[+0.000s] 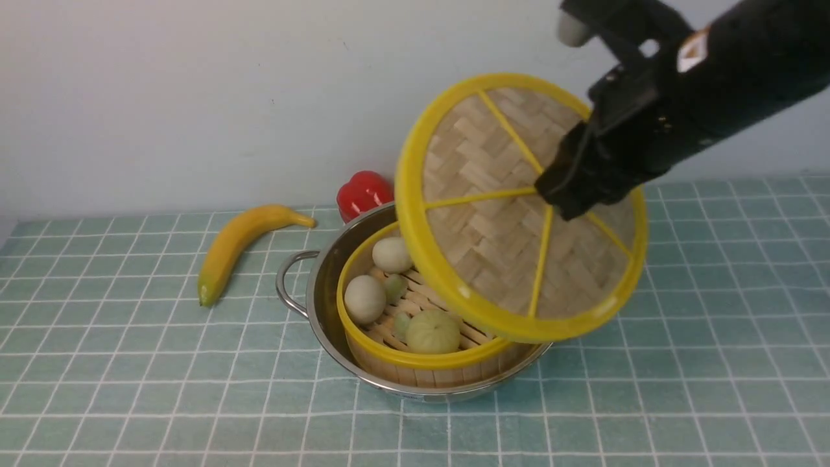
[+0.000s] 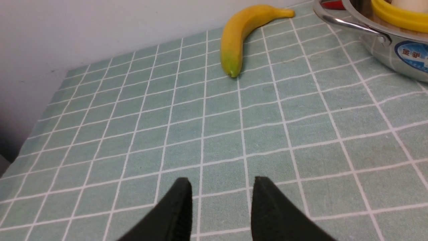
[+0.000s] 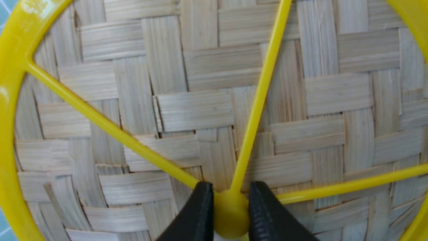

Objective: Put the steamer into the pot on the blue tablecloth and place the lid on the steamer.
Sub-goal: 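Place the bamboo steamer lid onto the steamer basket in the pot with the right gripper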

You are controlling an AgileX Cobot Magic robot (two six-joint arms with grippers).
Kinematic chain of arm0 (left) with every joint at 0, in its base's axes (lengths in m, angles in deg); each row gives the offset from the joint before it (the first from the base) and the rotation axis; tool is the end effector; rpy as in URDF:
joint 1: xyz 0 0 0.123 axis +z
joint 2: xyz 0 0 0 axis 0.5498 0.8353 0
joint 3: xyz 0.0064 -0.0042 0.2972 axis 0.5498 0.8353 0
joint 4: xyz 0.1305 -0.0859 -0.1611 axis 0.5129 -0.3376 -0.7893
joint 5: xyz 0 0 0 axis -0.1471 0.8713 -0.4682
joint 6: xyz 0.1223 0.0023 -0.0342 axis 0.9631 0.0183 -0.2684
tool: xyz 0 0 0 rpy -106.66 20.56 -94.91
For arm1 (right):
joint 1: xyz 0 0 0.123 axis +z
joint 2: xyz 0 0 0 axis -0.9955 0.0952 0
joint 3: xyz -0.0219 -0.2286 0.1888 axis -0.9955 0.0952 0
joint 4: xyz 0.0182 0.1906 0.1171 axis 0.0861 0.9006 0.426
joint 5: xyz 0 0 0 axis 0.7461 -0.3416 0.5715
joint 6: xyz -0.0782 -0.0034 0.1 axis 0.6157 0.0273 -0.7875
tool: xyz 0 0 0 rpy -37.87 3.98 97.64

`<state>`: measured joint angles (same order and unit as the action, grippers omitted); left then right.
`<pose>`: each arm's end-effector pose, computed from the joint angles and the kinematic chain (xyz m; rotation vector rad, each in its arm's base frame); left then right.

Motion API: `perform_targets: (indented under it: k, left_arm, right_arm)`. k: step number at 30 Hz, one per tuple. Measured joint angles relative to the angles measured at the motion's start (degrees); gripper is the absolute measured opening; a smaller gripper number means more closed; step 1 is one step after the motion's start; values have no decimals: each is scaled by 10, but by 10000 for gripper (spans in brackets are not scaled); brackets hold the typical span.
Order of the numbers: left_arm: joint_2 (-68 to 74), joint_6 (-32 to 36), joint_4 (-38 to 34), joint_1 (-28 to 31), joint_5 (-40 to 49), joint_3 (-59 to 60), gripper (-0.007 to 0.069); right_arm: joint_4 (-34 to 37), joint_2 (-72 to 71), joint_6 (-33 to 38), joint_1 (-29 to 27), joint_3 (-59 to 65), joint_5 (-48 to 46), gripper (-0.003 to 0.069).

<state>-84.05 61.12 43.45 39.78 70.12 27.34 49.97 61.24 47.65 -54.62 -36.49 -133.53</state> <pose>0.0453 -0.0006 0.1605 0.1891 1.9128 0.2190 0.2890 0.1898 0.3355 -1.0130 2.3804 0.3131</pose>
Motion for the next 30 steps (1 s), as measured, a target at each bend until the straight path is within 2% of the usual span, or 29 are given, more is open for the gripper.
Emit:
perform_targets:
  k: [11,30]
  left_arm:
    - [0,0,0,0,0,0,243]
    - [0,0,0,0,0,0,243]
  right_arm:
    - [-9,155,43,33,-91,21,146]
    - [-22,177,47,33,-97,47,146]
